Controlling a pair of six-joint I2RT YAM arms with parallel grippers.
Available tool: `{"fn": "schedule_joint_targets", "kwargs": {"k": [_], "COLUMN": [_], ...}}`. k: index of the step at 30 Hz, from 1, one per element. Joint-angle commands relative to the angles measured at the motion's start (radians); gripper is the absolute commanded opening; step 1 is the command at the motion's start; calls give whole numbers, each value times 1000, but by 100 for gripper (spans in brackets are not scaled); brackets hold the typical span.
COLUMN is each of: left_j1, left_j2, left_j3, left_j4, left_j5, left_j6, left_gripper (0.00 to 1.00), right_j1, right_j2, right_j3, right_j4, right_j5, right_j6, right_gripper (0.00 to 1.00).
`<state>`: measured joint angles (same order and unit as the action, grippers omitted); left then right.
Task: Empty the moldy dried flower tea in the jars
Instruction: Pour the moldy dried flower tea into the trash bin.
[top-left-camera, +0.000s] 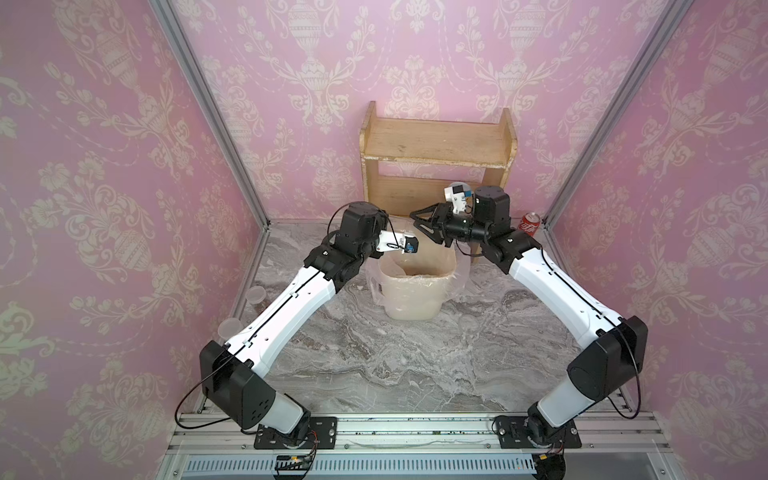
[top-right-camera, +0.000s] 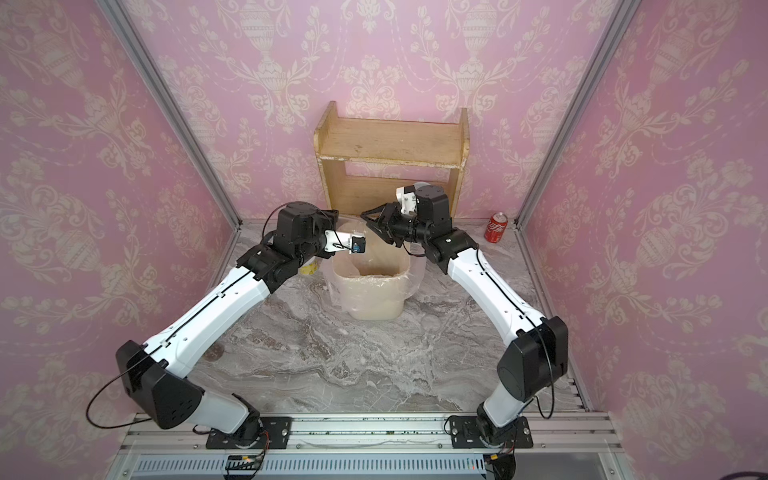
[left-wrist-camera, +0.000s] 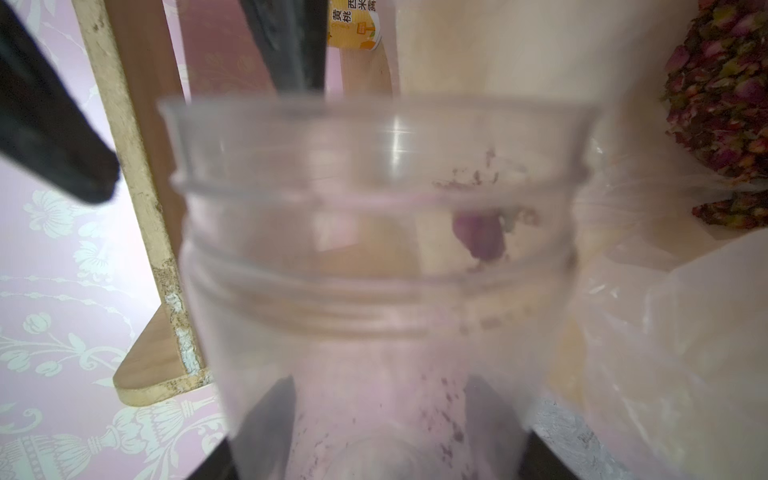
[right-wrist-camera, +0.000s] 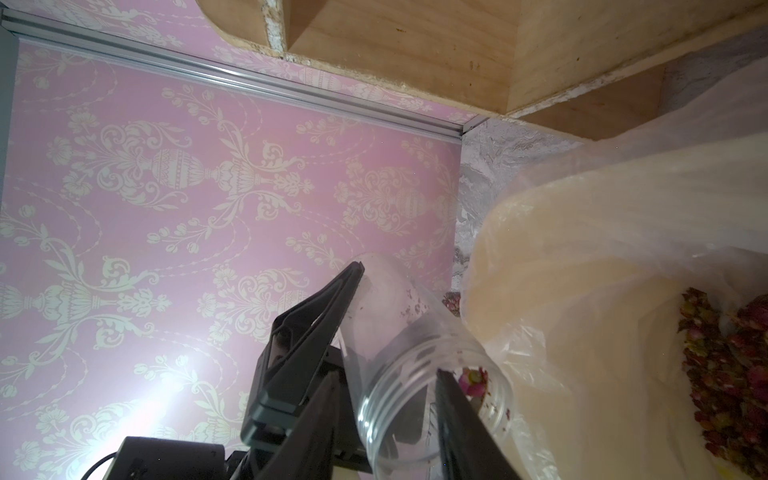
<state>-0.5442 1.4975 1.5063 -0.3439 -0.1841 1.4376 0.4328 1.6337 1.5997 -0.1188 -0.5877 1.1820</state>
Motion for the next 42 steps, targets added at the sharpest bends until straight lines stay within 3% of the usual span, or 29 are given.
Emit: {"fn": "schedule_joint_targets", "kwargs": {"k": [1, 11, 26, 42], "left_j1": [-17, -11, -11, -11], "left_j2": [-24, -29, -40, -56], "left_j3": [-8, -8, -25, -55], "left_j4": [34, 34, 52, 81], "left_j5": [55, 61, 90, 120], "left_j6": [-22, -26, -39, -49], "left_gripper": [38, 38, 38, 38], "right_j1": [32, 32, 37, 36], "right_j2": [-35, -126, -64, 6], "right_j3": [3, -76, -51, -18], "right_j4": [11, -17, 61, 119], "right_j5": [-38, -11, -52, -103], "right_j6": [-17, -45, 19, 83], "right_gripper": [41, 44, 41, 25]}}
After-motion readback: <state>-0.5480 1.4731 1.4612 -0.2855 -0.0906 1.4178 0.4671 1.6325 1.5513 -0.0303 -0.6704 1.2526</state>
